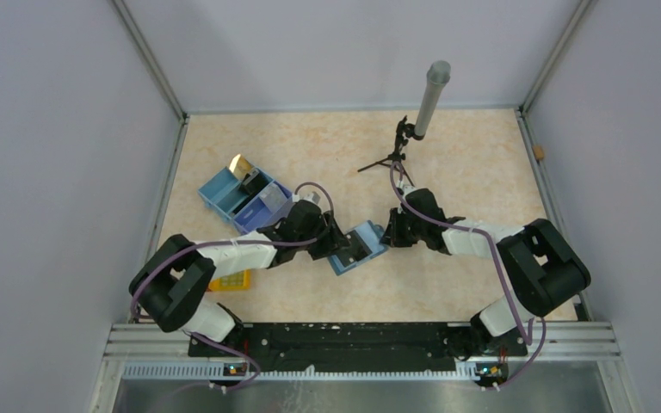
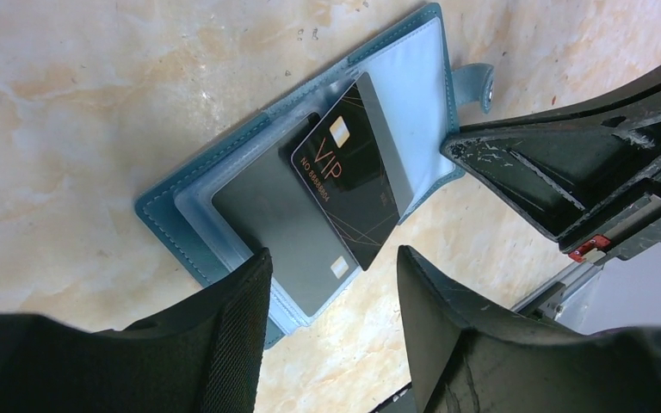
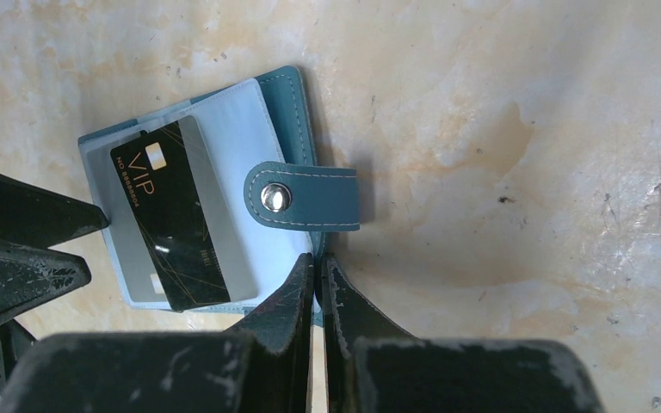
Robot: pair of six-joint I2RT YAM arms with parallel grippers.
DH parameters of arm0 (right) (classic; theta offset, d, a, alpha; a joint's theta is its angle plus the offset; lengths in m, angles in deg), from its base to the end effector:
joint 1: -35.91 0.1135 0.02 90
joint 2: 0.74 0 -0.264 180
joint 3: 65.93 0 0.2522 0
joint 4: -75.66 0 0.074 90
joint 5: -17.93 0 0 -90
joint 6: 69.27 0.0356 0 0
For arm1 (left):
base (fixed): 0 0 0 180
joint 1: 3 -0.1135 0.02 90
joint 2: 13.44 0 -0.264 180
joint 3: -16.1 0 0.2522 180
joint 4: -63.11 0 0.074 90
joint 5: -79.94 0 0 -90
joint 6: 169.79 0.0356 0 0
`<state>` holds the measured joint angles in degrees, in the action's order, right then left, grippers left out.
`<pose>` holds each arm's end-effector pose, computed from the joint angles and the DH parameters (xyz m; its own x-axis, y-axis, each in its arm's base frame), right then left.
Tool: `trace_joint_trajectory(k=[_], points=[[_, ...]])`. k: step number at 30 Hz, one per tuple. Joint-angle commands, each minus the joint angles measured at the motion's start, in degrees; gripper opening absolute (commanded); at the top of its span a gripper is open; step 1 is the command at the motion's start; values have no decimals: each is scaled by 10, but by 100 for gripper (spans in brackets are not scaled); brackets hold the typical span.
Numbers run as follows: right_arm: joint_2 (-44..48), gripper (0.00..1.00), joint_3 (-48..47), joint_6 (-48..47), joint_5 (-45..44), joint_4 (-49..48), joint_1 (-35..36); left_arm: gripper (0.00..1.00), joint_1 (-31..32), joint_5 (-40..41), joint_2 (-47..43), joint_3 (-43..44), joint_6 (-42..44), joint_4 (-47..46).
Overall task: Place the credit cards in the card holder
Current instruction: Insert the credit card into the card holder.
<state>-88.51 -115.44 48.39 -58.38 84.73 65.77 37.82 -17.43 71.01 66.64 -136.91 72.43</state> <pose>0.2398 0.1474 0.1413 -0.8539 0.0298 -0.5195 -0.2557 0.8455 0.4688 0.2115 -0.1887 0.1607 -0.8852 -0.3359 -0.3218 -0.0450 0.7503 -0.6596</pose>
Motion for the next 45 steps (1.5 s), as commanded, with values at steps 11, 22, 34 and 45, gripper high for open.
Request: trace_joint_trajectory(k=[11,22,34,45], points=[[7,0,-3,-10,-41,16,-4,50,15,-12,49,33,-18,-39],[12,0,-4,-10,-27,18,-4,48,17,-25,100,77,-5,-32],[44,15,-6,0,-18,31,-4,48,17,-32,128,104,-8,-41],[48,25,3,18,-3,16,-4,48,21,-33,149,117,-12,-53]])
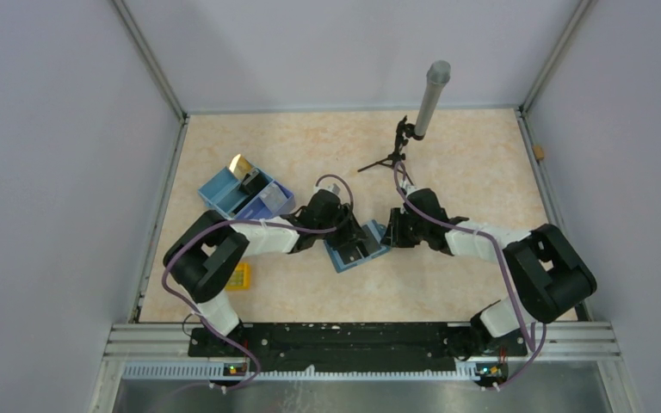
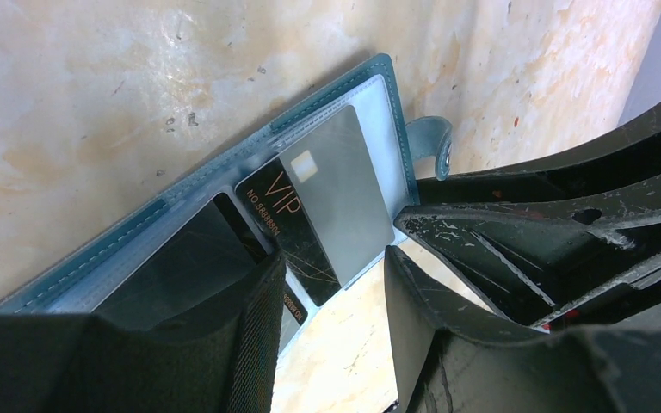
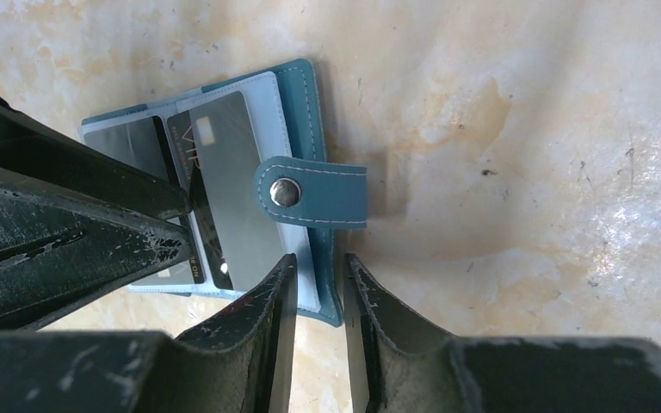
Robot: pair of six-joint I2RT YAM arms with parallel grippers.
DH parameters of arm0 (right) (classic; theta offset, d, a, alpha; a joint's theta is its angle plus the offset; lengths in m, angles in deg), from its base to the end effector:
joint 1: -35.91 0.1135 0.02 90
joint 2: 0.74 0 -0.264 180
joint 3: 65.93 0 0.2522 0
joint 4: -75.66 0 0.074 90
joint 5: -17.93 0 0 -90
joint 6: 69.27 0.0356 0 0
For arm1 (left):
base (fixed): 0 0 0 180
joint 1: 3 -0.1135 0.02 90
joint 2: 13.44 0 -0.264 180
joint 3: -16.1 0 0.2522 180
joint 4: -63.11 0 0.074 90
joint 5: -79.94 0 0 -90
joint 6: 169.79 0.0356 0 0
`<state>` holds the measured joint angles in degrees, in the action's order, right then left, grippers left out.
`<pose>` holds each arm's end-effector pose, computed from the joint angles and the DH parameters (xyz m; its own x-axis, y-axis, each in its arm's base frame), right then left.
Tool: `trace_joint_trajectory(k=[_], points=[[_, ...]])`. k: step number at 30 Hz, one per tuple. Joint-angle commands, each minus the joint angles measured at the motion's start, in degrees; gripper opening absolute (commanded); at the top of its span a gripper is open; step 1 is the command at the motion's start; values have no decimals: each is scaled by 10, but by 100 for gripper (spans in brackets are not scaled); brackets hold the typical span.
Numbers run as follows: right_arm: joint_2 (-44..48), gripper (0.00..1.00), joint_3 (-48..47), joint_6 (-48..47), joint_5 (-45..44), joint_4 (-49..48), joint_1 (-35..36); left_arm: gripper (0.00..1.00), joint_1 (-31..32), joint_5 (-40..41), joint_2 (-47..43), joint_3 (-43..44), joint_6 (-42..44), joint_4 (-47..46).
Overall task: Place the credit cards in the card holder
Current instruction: Insert the credit card into the card holder.
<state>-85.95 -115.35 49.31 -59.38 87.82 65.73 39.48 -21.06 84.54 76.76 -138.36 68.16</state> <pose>0.2350 0.1437 0.1483 -0.8589 0.0456 -0.5101 -0.2299 0.8557 0.4637 0.2445 -0.2331 0.1486 -0.9135 -0.2992 -0.2755 -0.0242 0.7162 -0.6975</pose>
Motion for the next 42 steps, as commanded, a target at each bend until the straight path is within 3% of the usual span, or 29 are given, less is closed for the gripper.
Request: trace_joint_trajectory(k=[1,20,28,34,38,42], points=[[22,26,2,9,9,-16,-4,48,4,3,15,17,1,-13],[32,41,15,25,8,-29,-4,48,11,0,38,40,-13,-70],[117,53,9,6,-36,49,-4,56,3,18,-21,33,29,-76],[157,50,-7,-15,-22,82,-4,63,-16,32,-101,-5,72,4],[142,44,-10,-17,-9,75,-4,64,-17,48,-132,-25,86,78],[108,40,-7,-13,13,51,-4,65,-23,43,-145,-65,77,79]])
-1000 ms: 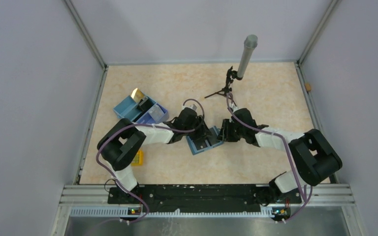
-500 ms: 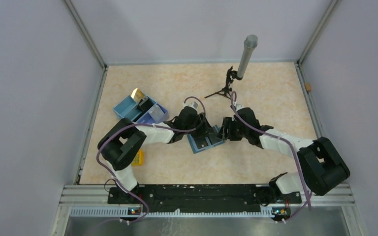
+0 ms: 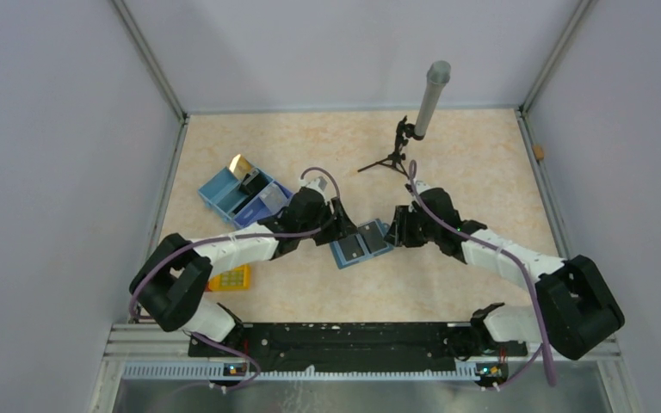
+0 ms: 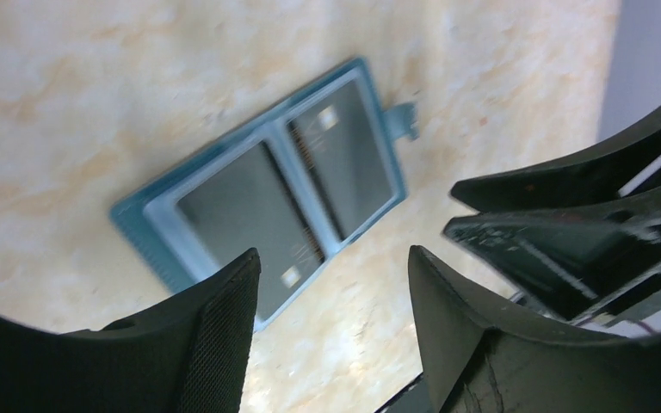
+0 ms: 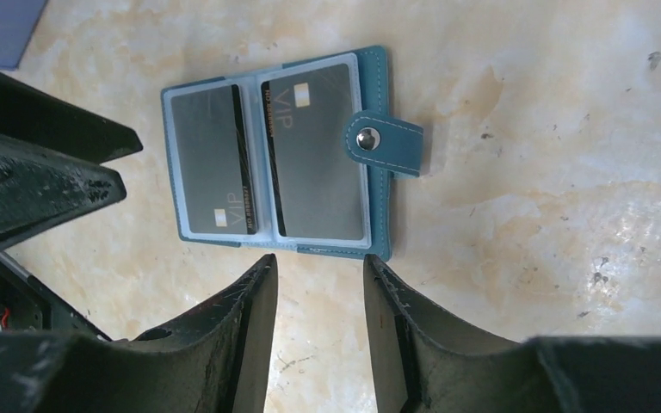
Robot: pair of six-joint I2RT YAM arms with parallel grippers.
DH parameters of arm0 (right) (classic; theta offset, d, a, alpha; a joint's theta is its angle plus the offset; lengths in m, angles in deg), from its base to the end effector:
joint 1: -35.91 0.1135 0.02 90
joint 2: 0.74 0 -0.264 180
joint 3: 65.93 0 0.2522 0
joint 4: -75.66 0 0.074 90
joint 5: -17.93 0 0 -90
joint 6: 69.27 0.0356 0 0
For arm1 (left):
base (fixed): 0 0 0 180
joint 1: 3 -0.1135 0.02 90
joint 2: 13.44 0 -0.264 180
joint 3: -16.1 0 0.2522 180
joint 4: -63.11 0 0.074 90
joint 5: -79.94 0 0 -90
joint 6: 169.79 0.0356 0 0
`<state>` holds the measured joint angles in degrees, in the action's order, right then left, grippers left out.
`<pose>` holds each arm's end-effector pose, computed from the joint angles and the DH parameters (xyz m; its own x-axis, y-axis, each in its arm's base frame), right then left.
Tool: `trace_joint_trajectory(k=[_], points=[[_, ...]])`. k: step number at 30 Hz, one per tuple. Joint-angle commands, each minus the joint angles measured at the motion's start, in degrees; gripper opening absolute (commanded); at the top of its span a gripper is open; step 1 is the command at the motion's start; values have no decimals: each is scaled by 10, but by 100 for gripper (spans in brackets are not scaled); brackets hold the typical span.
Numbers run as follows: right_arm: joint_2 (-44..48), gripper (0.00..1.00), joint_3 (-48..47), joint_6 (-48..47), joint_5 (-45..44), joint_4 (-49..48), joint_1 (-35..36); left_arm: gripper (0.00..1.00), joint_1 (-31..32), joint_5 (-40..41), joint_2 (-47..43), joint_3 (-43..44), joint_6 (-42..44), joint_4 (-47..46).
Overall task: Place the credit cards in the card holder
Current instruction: Insert the credit card into the card holder.
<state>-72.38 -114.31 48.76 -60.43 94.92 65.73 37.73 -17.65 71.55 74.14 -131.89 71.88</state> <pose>0.2123 0.1299 0.1909 -0.8071 0.0679 -0.5865 -0.2683 0.8427 0.4667 0.2322 -0.2062 0.1984 -0.8463 -0.3035 -0.4379 0.0981 0.7190 -0.6880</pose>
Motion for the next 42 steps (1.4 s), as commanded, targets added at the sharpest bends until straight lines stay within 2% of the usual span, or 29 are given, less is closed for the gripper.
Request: trace_joint_trajectory(k=[1,7,19,34,42], points=[[-35,40,-16,-7,27,-27,-4,65,-6,7,-17,-50,9,37],[-75,38,-18,-10,24,-47,-4,65,-12,5,-16,-77,4,24],[-124,33,-29,-18,24,-72,-4,59,-16,4,8,-80,5,18],[-113,23,-36,-15,56,-79,-3,56,-17,1,22,-77,7,12],[-86,21,-49,-16,53,-66,9,56,-19,-1,26,-74,8,12]])
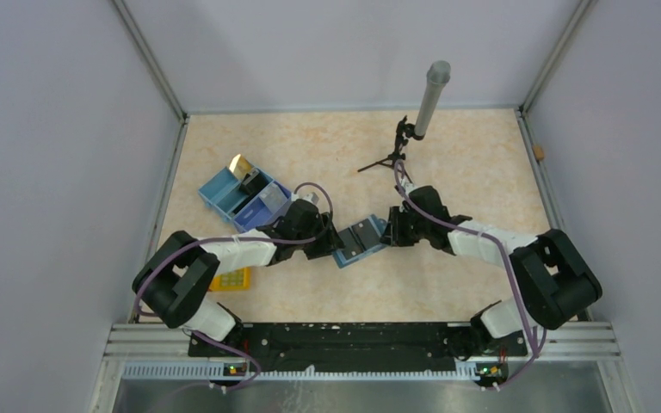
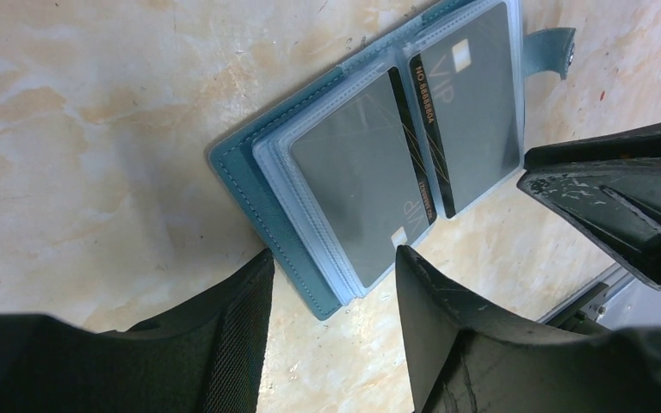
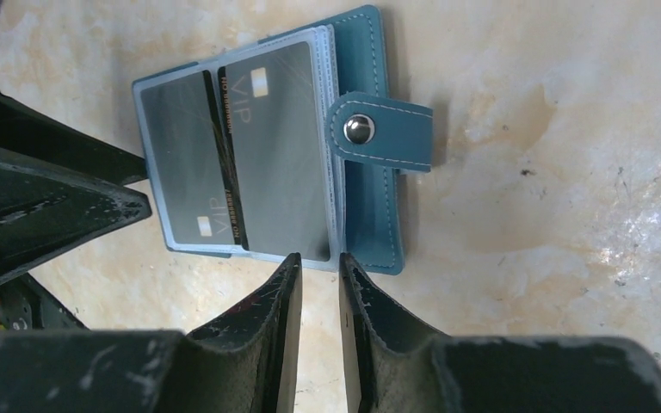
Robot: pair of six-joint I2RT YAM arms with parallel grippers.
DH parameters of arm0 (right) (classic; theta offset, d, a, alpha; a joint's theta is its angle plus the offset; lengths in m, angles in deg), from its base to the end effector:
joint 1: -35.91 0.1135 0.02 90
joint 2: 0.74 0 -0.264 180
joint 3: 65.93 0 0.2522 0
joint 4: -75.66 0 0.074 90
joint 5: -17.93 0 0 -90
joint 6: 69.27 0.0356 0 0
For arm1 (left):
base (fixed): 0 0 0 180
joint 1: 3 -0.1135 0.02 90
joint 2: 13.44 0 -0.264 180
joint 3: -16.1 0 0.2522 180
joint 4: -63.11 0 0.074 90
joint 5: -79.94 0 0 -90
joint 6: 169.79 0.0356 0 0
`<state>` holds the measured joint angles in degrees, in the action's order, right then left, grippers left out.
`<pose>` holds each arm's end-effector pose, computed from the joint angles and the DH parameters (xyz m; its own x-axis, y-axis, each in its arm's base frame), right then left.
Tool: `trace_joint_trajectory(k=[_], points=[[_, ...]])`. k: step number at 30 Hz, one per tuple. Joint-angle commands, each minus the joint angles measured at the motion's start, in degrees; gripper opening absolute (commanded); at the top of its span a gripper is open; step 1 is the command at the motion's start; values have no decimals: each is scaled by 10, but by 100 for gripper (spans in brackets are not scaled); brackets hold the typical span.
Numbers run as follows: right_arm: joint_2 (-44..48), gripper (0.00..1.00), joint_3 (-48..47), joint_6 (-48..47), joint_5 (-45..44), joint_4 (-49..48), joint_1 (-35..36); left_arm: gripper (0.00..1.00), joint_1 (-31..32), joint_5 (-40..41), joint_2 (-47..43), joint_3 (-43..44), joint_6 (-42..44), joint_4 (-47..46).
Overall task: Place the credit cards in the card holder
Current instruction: Insert the credit card into the card holder.
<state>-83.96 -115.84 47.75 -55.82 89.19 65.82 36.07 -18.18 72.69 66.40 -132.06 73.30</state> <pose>0.2322 0.1451 0.1582 -0.8561 0.0107 -0.5166 -0.2870 0.8216 0.4926 0.2162 -0.1820 0.1507 -0.8956 -0.2815 -0.3446 -0.0134 0.7912 -0.6114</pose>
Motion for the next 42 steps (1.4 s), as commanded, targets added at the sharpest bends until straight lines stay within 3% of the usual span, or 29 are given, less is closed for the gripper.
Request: trace_joint_trajectory(k=[1,19,33,42], points=[[32,21,-36,-7,5,-8,11,56,-2,5,15,4,9,-2],[19,23,-76,-39,-21,1,89,56,-9,8,3,1,12,-8],[-18,32,-102,-37,-23,-8,136,67,-77,38,-167,-18,54,90],[-21,32,-104,0,-260,56,139,68,-132,25,-245,-19,77,142]])
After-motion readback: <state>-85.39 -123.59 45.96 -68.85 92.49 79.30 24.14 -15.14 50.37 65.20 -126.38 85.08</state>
